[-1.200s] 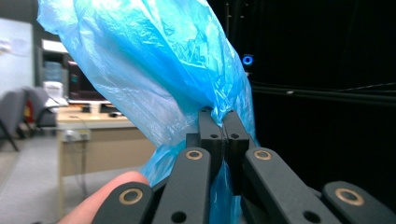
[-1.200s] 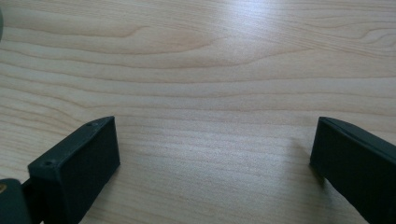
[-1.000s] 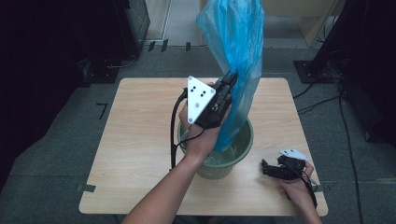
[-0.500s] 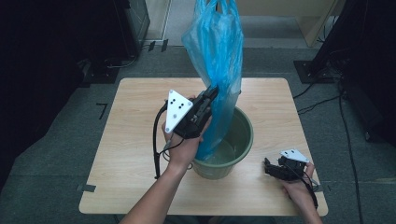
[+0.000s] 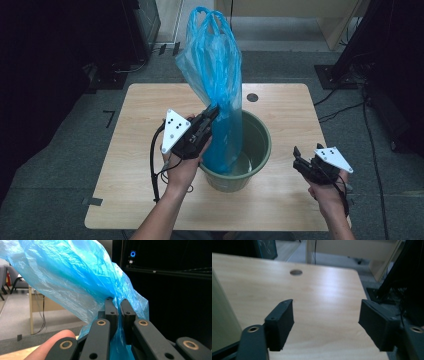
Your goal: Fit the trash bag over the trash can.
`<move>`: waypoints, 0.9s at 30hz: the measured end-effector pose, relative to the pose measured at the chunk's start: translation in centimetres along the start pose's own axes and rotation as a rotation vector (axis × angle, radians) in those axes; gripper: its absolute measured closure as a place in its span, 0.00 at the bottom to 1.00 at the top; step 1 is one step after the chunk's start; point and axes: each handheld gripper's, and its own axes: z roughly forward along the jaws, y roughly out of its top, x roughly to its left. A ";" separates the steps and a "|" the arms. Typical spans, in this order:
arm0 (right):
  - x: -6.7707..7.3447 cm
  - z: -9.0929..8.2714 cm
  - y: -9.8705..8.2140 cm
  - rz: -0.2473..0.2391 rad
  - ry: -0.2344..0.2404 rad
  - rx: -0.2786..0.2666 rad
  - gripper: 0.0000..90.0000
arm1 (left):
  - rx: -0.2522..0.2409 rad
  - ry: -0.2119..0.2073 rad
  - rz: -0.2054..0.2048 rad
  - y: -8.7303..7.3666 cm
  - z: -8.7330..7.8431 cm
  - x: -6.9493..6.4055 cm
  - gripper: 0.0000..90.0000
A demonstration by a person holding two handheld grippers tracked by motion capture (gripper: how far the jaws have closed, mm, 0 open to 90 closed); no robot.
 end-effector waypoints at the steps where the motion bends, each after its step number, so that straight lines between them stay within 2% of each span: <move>1: 0.1 -0.3 0.6 0.002 0.002 -0.017 0.35 | 0.000 0.000 0.000 0.0 0.0 0.0 0.97; 3: 0.4 -0.6 1.2 0.008 0.009 -0.030 0.36 | 0.003 -0.008 0.001 -0.4 -0.2 0.3 0.97; 6: 1.2 -1.6 2.9 0.013 0.037 -0.097 0.48 | 0.003 -0.021 0.020 -0.9 -0.4 0.6 0.97; 7: 1.5 -1.9 3.4 -0.001 0.044 -0.122 0.52 | 0.003 -0.025 0.020 -1.1 -0.5 0.6 0.97; 11: 3.2 -2.6 5.2 0.005 0.089 -0.179 0.68 | 0.010 -0.038 0.021 -1.6 -0.6 0.8 0.96; 15: 4.3 -2.7 6.2 0.020 0.144 -0.197 0.77 | 0.006 -0.055 0.029 -1.9 -0.8 0.9 0.97; 18: 5.5 -2.7 7.2 0.021 0.195 -0.201 0.81 | 0.010 -0.061 0.035 -2.1 -1.0 1.0 0.97; 27: 8.0 -2.8 9.0 0.004 0.260 -0.225 0.80 | 0.023 -0.082 0.048 -2.5 -1.4 1.2 0.97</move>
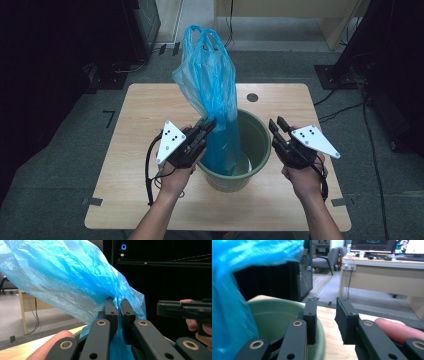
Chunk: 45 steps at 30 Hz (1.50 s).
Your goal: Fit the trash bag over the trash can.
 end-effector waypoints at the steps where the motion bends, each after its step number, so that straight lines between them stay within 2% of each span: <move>1: 0.4 0.1 0.3 0.008 0.011 -0.002 0.80 | 0.000 0.000 0.002 -0.1 0.0 0.0 0.97; 9: 2.3 0.7 2.3 0.035 0.063 -0.023 0.79 | 0.012 -0.012 0.024 -0.6 0.1 -0.4 0.97; 14: 3.2 1.0 3.2 0.041 0.077 -0.034 0.78 | 0.017 -0.020 0.033 -0.9 0.1 -0.7 0.98; 17: 3.8 1.3 3.7 0.046 0.075 -0.030 0.74 | 0.018 -0.025 0.030 -1.1 0.2 -0.9 0.98; 18: 3.9 1.4 3.8 0.055 0.073 -0.029 0.72 | 0.021 -0.026 0.034 -1.1 0.1 -1.0 0.98; 19: 4.0 1.5 4.0 0.088 0.085 -0.031 0.65 | 0.021 -0.025 0.039 -1.1 0.1 -1.2 0.99; 22: 4.1 1.6 4.2 0.109 0.092 -0.032 0.60 | 0.018 -0.031 0.054 -1.1 -0.1 -1.4 0.99; 25: 4.3 1.8 4.5 0.132 0.068 -0.025 0.55 | 0.011 -0.040 0.074 -1.3 -0.2 -1.7 0.99; 28: 4.4 1.9 4.8 0.178 0.091 -0.011 0.49 | 0.008 -0.049 0.087 -1.5 -0.2 -1.8 0.99; 30: 4.4 2.0 5.0 0.203 0.117 0.002 0.49 | 0.007 -0.055 0.090 -1.6 -0.3 -1.9 0.99; 33: 4.5 2.3 5.0 0.246 0.165 0.034 0.57 | 0.008 -0.059 0.103 -1.8 -0.3 -1.9 0.99; 34: 4.5 2.4 4.9 0.243 0.169 0.039 0.61 | 0.007 -0.060 0.105 -1.8 -0.3 -1.9 0.99; 35: 4.8 2.6 4.8 0.236 0.172 0.065 0.72 | 0.007 -0.058 0.106 -1.9 -0.4 -1.9 0.99; 36: 4.8 2.6 4.8 0.236 0.172 0.065 0.72 | 0.009 -0.054 0.107 -1.9 -0.4 -1.9 0.99; 39: 4.9 2.7 4.4 0.232 0.170 0.075 1.00 | 0.017 -0.047 0.105 -2.0 -0.4 -1.7 0.99; 45: 5.0 2.5 4.1 0.192 0.143 0.048 1.00 | 0.017 -0.037 0.099 -2.2 -0.6 -1.4 0.99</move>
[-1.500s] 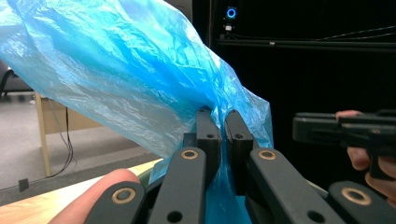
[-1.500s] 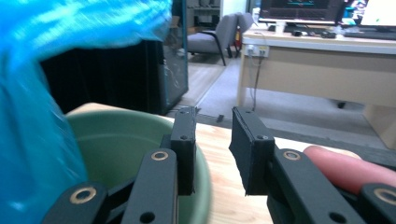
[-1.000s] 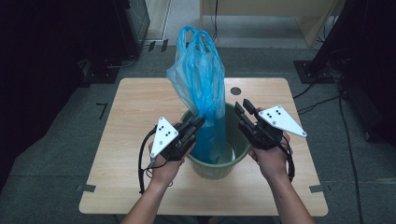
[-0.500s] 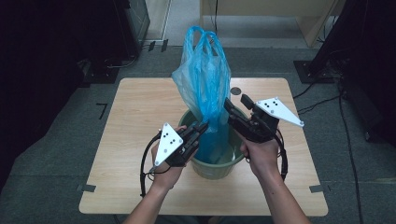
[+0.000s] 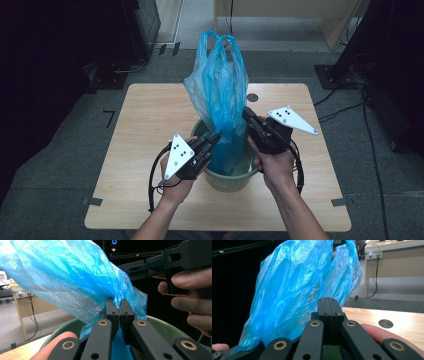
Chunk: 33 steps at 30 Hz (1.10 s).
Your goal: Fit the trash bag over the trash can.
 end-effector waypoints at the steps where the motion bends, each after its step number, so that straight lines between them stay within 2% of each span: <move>1: 0.0 -0.1 -0.1 -0.007 -0.003 -0.007 1.00 | 0.001 0.003 -0.001 0.0 0.0 0.0 0.98; 3: 0.1 -0.3 -0.1 -0.019 -0.016 -0.028 1.00 | 0.008 0.019 -0.001 -0.1 -0.1 0.1 0.95; 6: 0.2 -0.7 -0.3 -0.055 -0.043 -0.065 1.00 | 0.022 0.135 0.028 -0.1 -0.2 0.1 0.72; 8: 0.2 -0.9 -0.5 -0.078 -0.053 -0.084 1.00 | 0.012 0.151 0.012 -0.1 -0.4 0.4 0.61; 11: 0.3 -1.3 -1.2 -0.115 -0.068 -0.097 1.00 | 0.004 0.165 -0.006 0.1 -0.6 0.9 0.56; 14: 0.6 -1.6 -1.5 -0.144 -0.075 -0.109 1.00 | -0.002 0.181 -0.020 0.6 -0.7 1.3 0.55; 18: 1.6 -2.0 -2.1 -0.212 -0.088 -0.135 1.00 | -0.015 0.167 -0.017 1.7 -0.4 1.3 0.54; 21: 2.3 -2.3 -2.6 -0.249 -0.077 -0.143 1.00 | -0.014 0.155 -0.014 2.5 0.2 1.1 0.53; 23: 2.8 -2.4 -2.9 -0.274 -0.072 -0.147 1.00 | -0.010 0.152 -0.027 2.9 0.7 1.0 0.52; 25: 3.2 -2.6 -3.2 -0.294 -0.067 -0.147 1.00 | 0.011 0.125 -0.047 3.2 1.3 0.9 0.52; 29: 3.7 -2.8 -3.6 -0.310 -0.052 -0.143 1.00 | 0.054 0.105 -0.052 3.2 2.1 0.6 0.52; 32: 3.7 -3.0 -3.7 -0.311 -0.049 -0.148 1.00 | 0.084 0.084 -0.075 2.7 2.4 0.6 0.61; 33: 3.7 -3.1 -3.8 -0.313 -0.052 -0.153 1.00 | 0.090 0.068 -0.086 2.6 2.4 0.7 0.71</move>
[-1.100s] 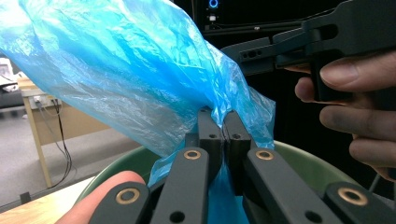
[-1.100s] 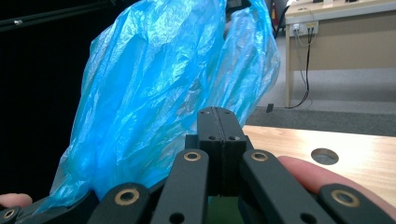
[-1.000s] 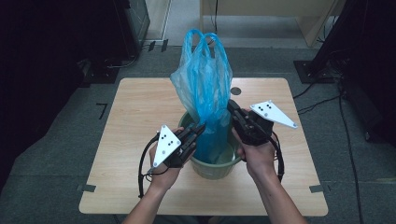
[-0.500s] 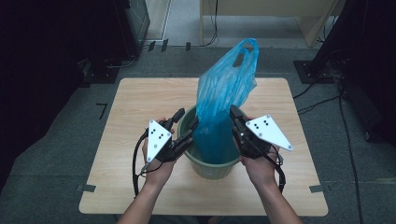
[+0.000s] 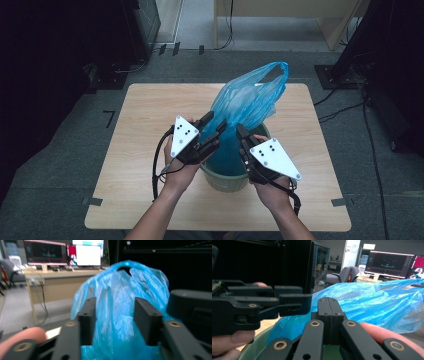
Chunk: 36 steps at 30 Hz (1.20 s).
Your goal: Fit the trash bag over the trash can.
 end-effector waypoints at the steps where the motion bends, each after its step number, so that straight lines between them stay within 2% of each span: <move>1: 0.0 -0.1 0.0 -0.002 -0.004 -0.003 1.00 | 0.017 -0.031 -0.016 -0.1 0.0 0.2 0.82; 2: 0.0 -0.1 -0.1 -0.011 -0.012 -0.006 1.00 | 0.021 -0.029 -0.017 -0.1 -0.1 0.2 0.93; 3: 0.0 -0.1 -0.2 -0.017 -0.014 -0.008 1.00 | 0.021 -0.019 -0.022 -0.1 -0.2 0.3 0.99; 4: 0.0 -0.2 -0.4 -0.013 -0.018 -0.005 1.00 | 0.023 -0.022 -0.023 -0.1 -0.3 0.4 1.00; 10: -0.5 -0.6 -0.9 0.001 -0.033 -0.005 1.00 | 0.006 -0.009 -0.010 -1.0 -1.7 0.7 1.00; 13: -0.5 -0.9 -1.2 -0.009 -0.037 -0.006 1.00 | 0.003 -0.008 -0.002 -1.6 -2.3 0.8 1.00; 17: -0.3 -1.5 -1.7 -0.024 -0.027 0.005 1.00 | -0.006 -0.005 -0.001 -2.2 -3.1 0.7 1.00; 19: -0.2 -1.7 -2.1 -0.023 -0.017 0.014 1.00 | -0.025 0.005 -0.015 -2.2 -3.5 0.6 1.00; 20: 0.0 -1.8 -2.2 -0.025 -0.011 0.017 1.00 | -0.039 0.008 -0.028 -2.2 -3.7 0.6 0.94; 21: 0.1 -1.9 -2.3 -0.027 -0.006 0.019 1.00 | -0.037 0.023 -0.027 -2.0 -3.7 0.5 0.83; 22: 0.3 -2.1 -2.5 -0.023 0.001 0.022 1.00 | -0.029 0.019 -0.026 -1.8 -3.7 0.4 0.73; 23: 0.5 -2.2 -2.6 -0.022 0.005 0.022 1.00 | -0.024 0.006 -0.028 -1.6 -3.7 0.4 0.67; 26: 1.0 -2.6 -2.8 -0.024 0.020 0.019 1.00 | -0.021 -0.014 -0.013 -1.1 -3.7 -0.1 0.59; 29: 1.6 -3.1 -3.0 -0.022 0.033 0.013 1.00 | -0.018 -0.031 0.007 -1.0 -3.7 -0.7 0.56; 33: 2.0 -3.4 -3.2 -0.029 0.044 0.009 1.00 | 0.005 -0.060 0.001 -1.4 -3.8 -1.0 0.55; 34: 2.0 -3.4 -3.2 -0.027 0.046 0.010 1.00 | 0.007 -0.084 -0.018 -1.6 -3.9 -0.9 0.56; 36: 2.1 -3.6 -3.3 -0.026 0.057 0.007 1.00 | 0.010 -0.099 -0.029 -1.9 -4.0 -1.0 0.65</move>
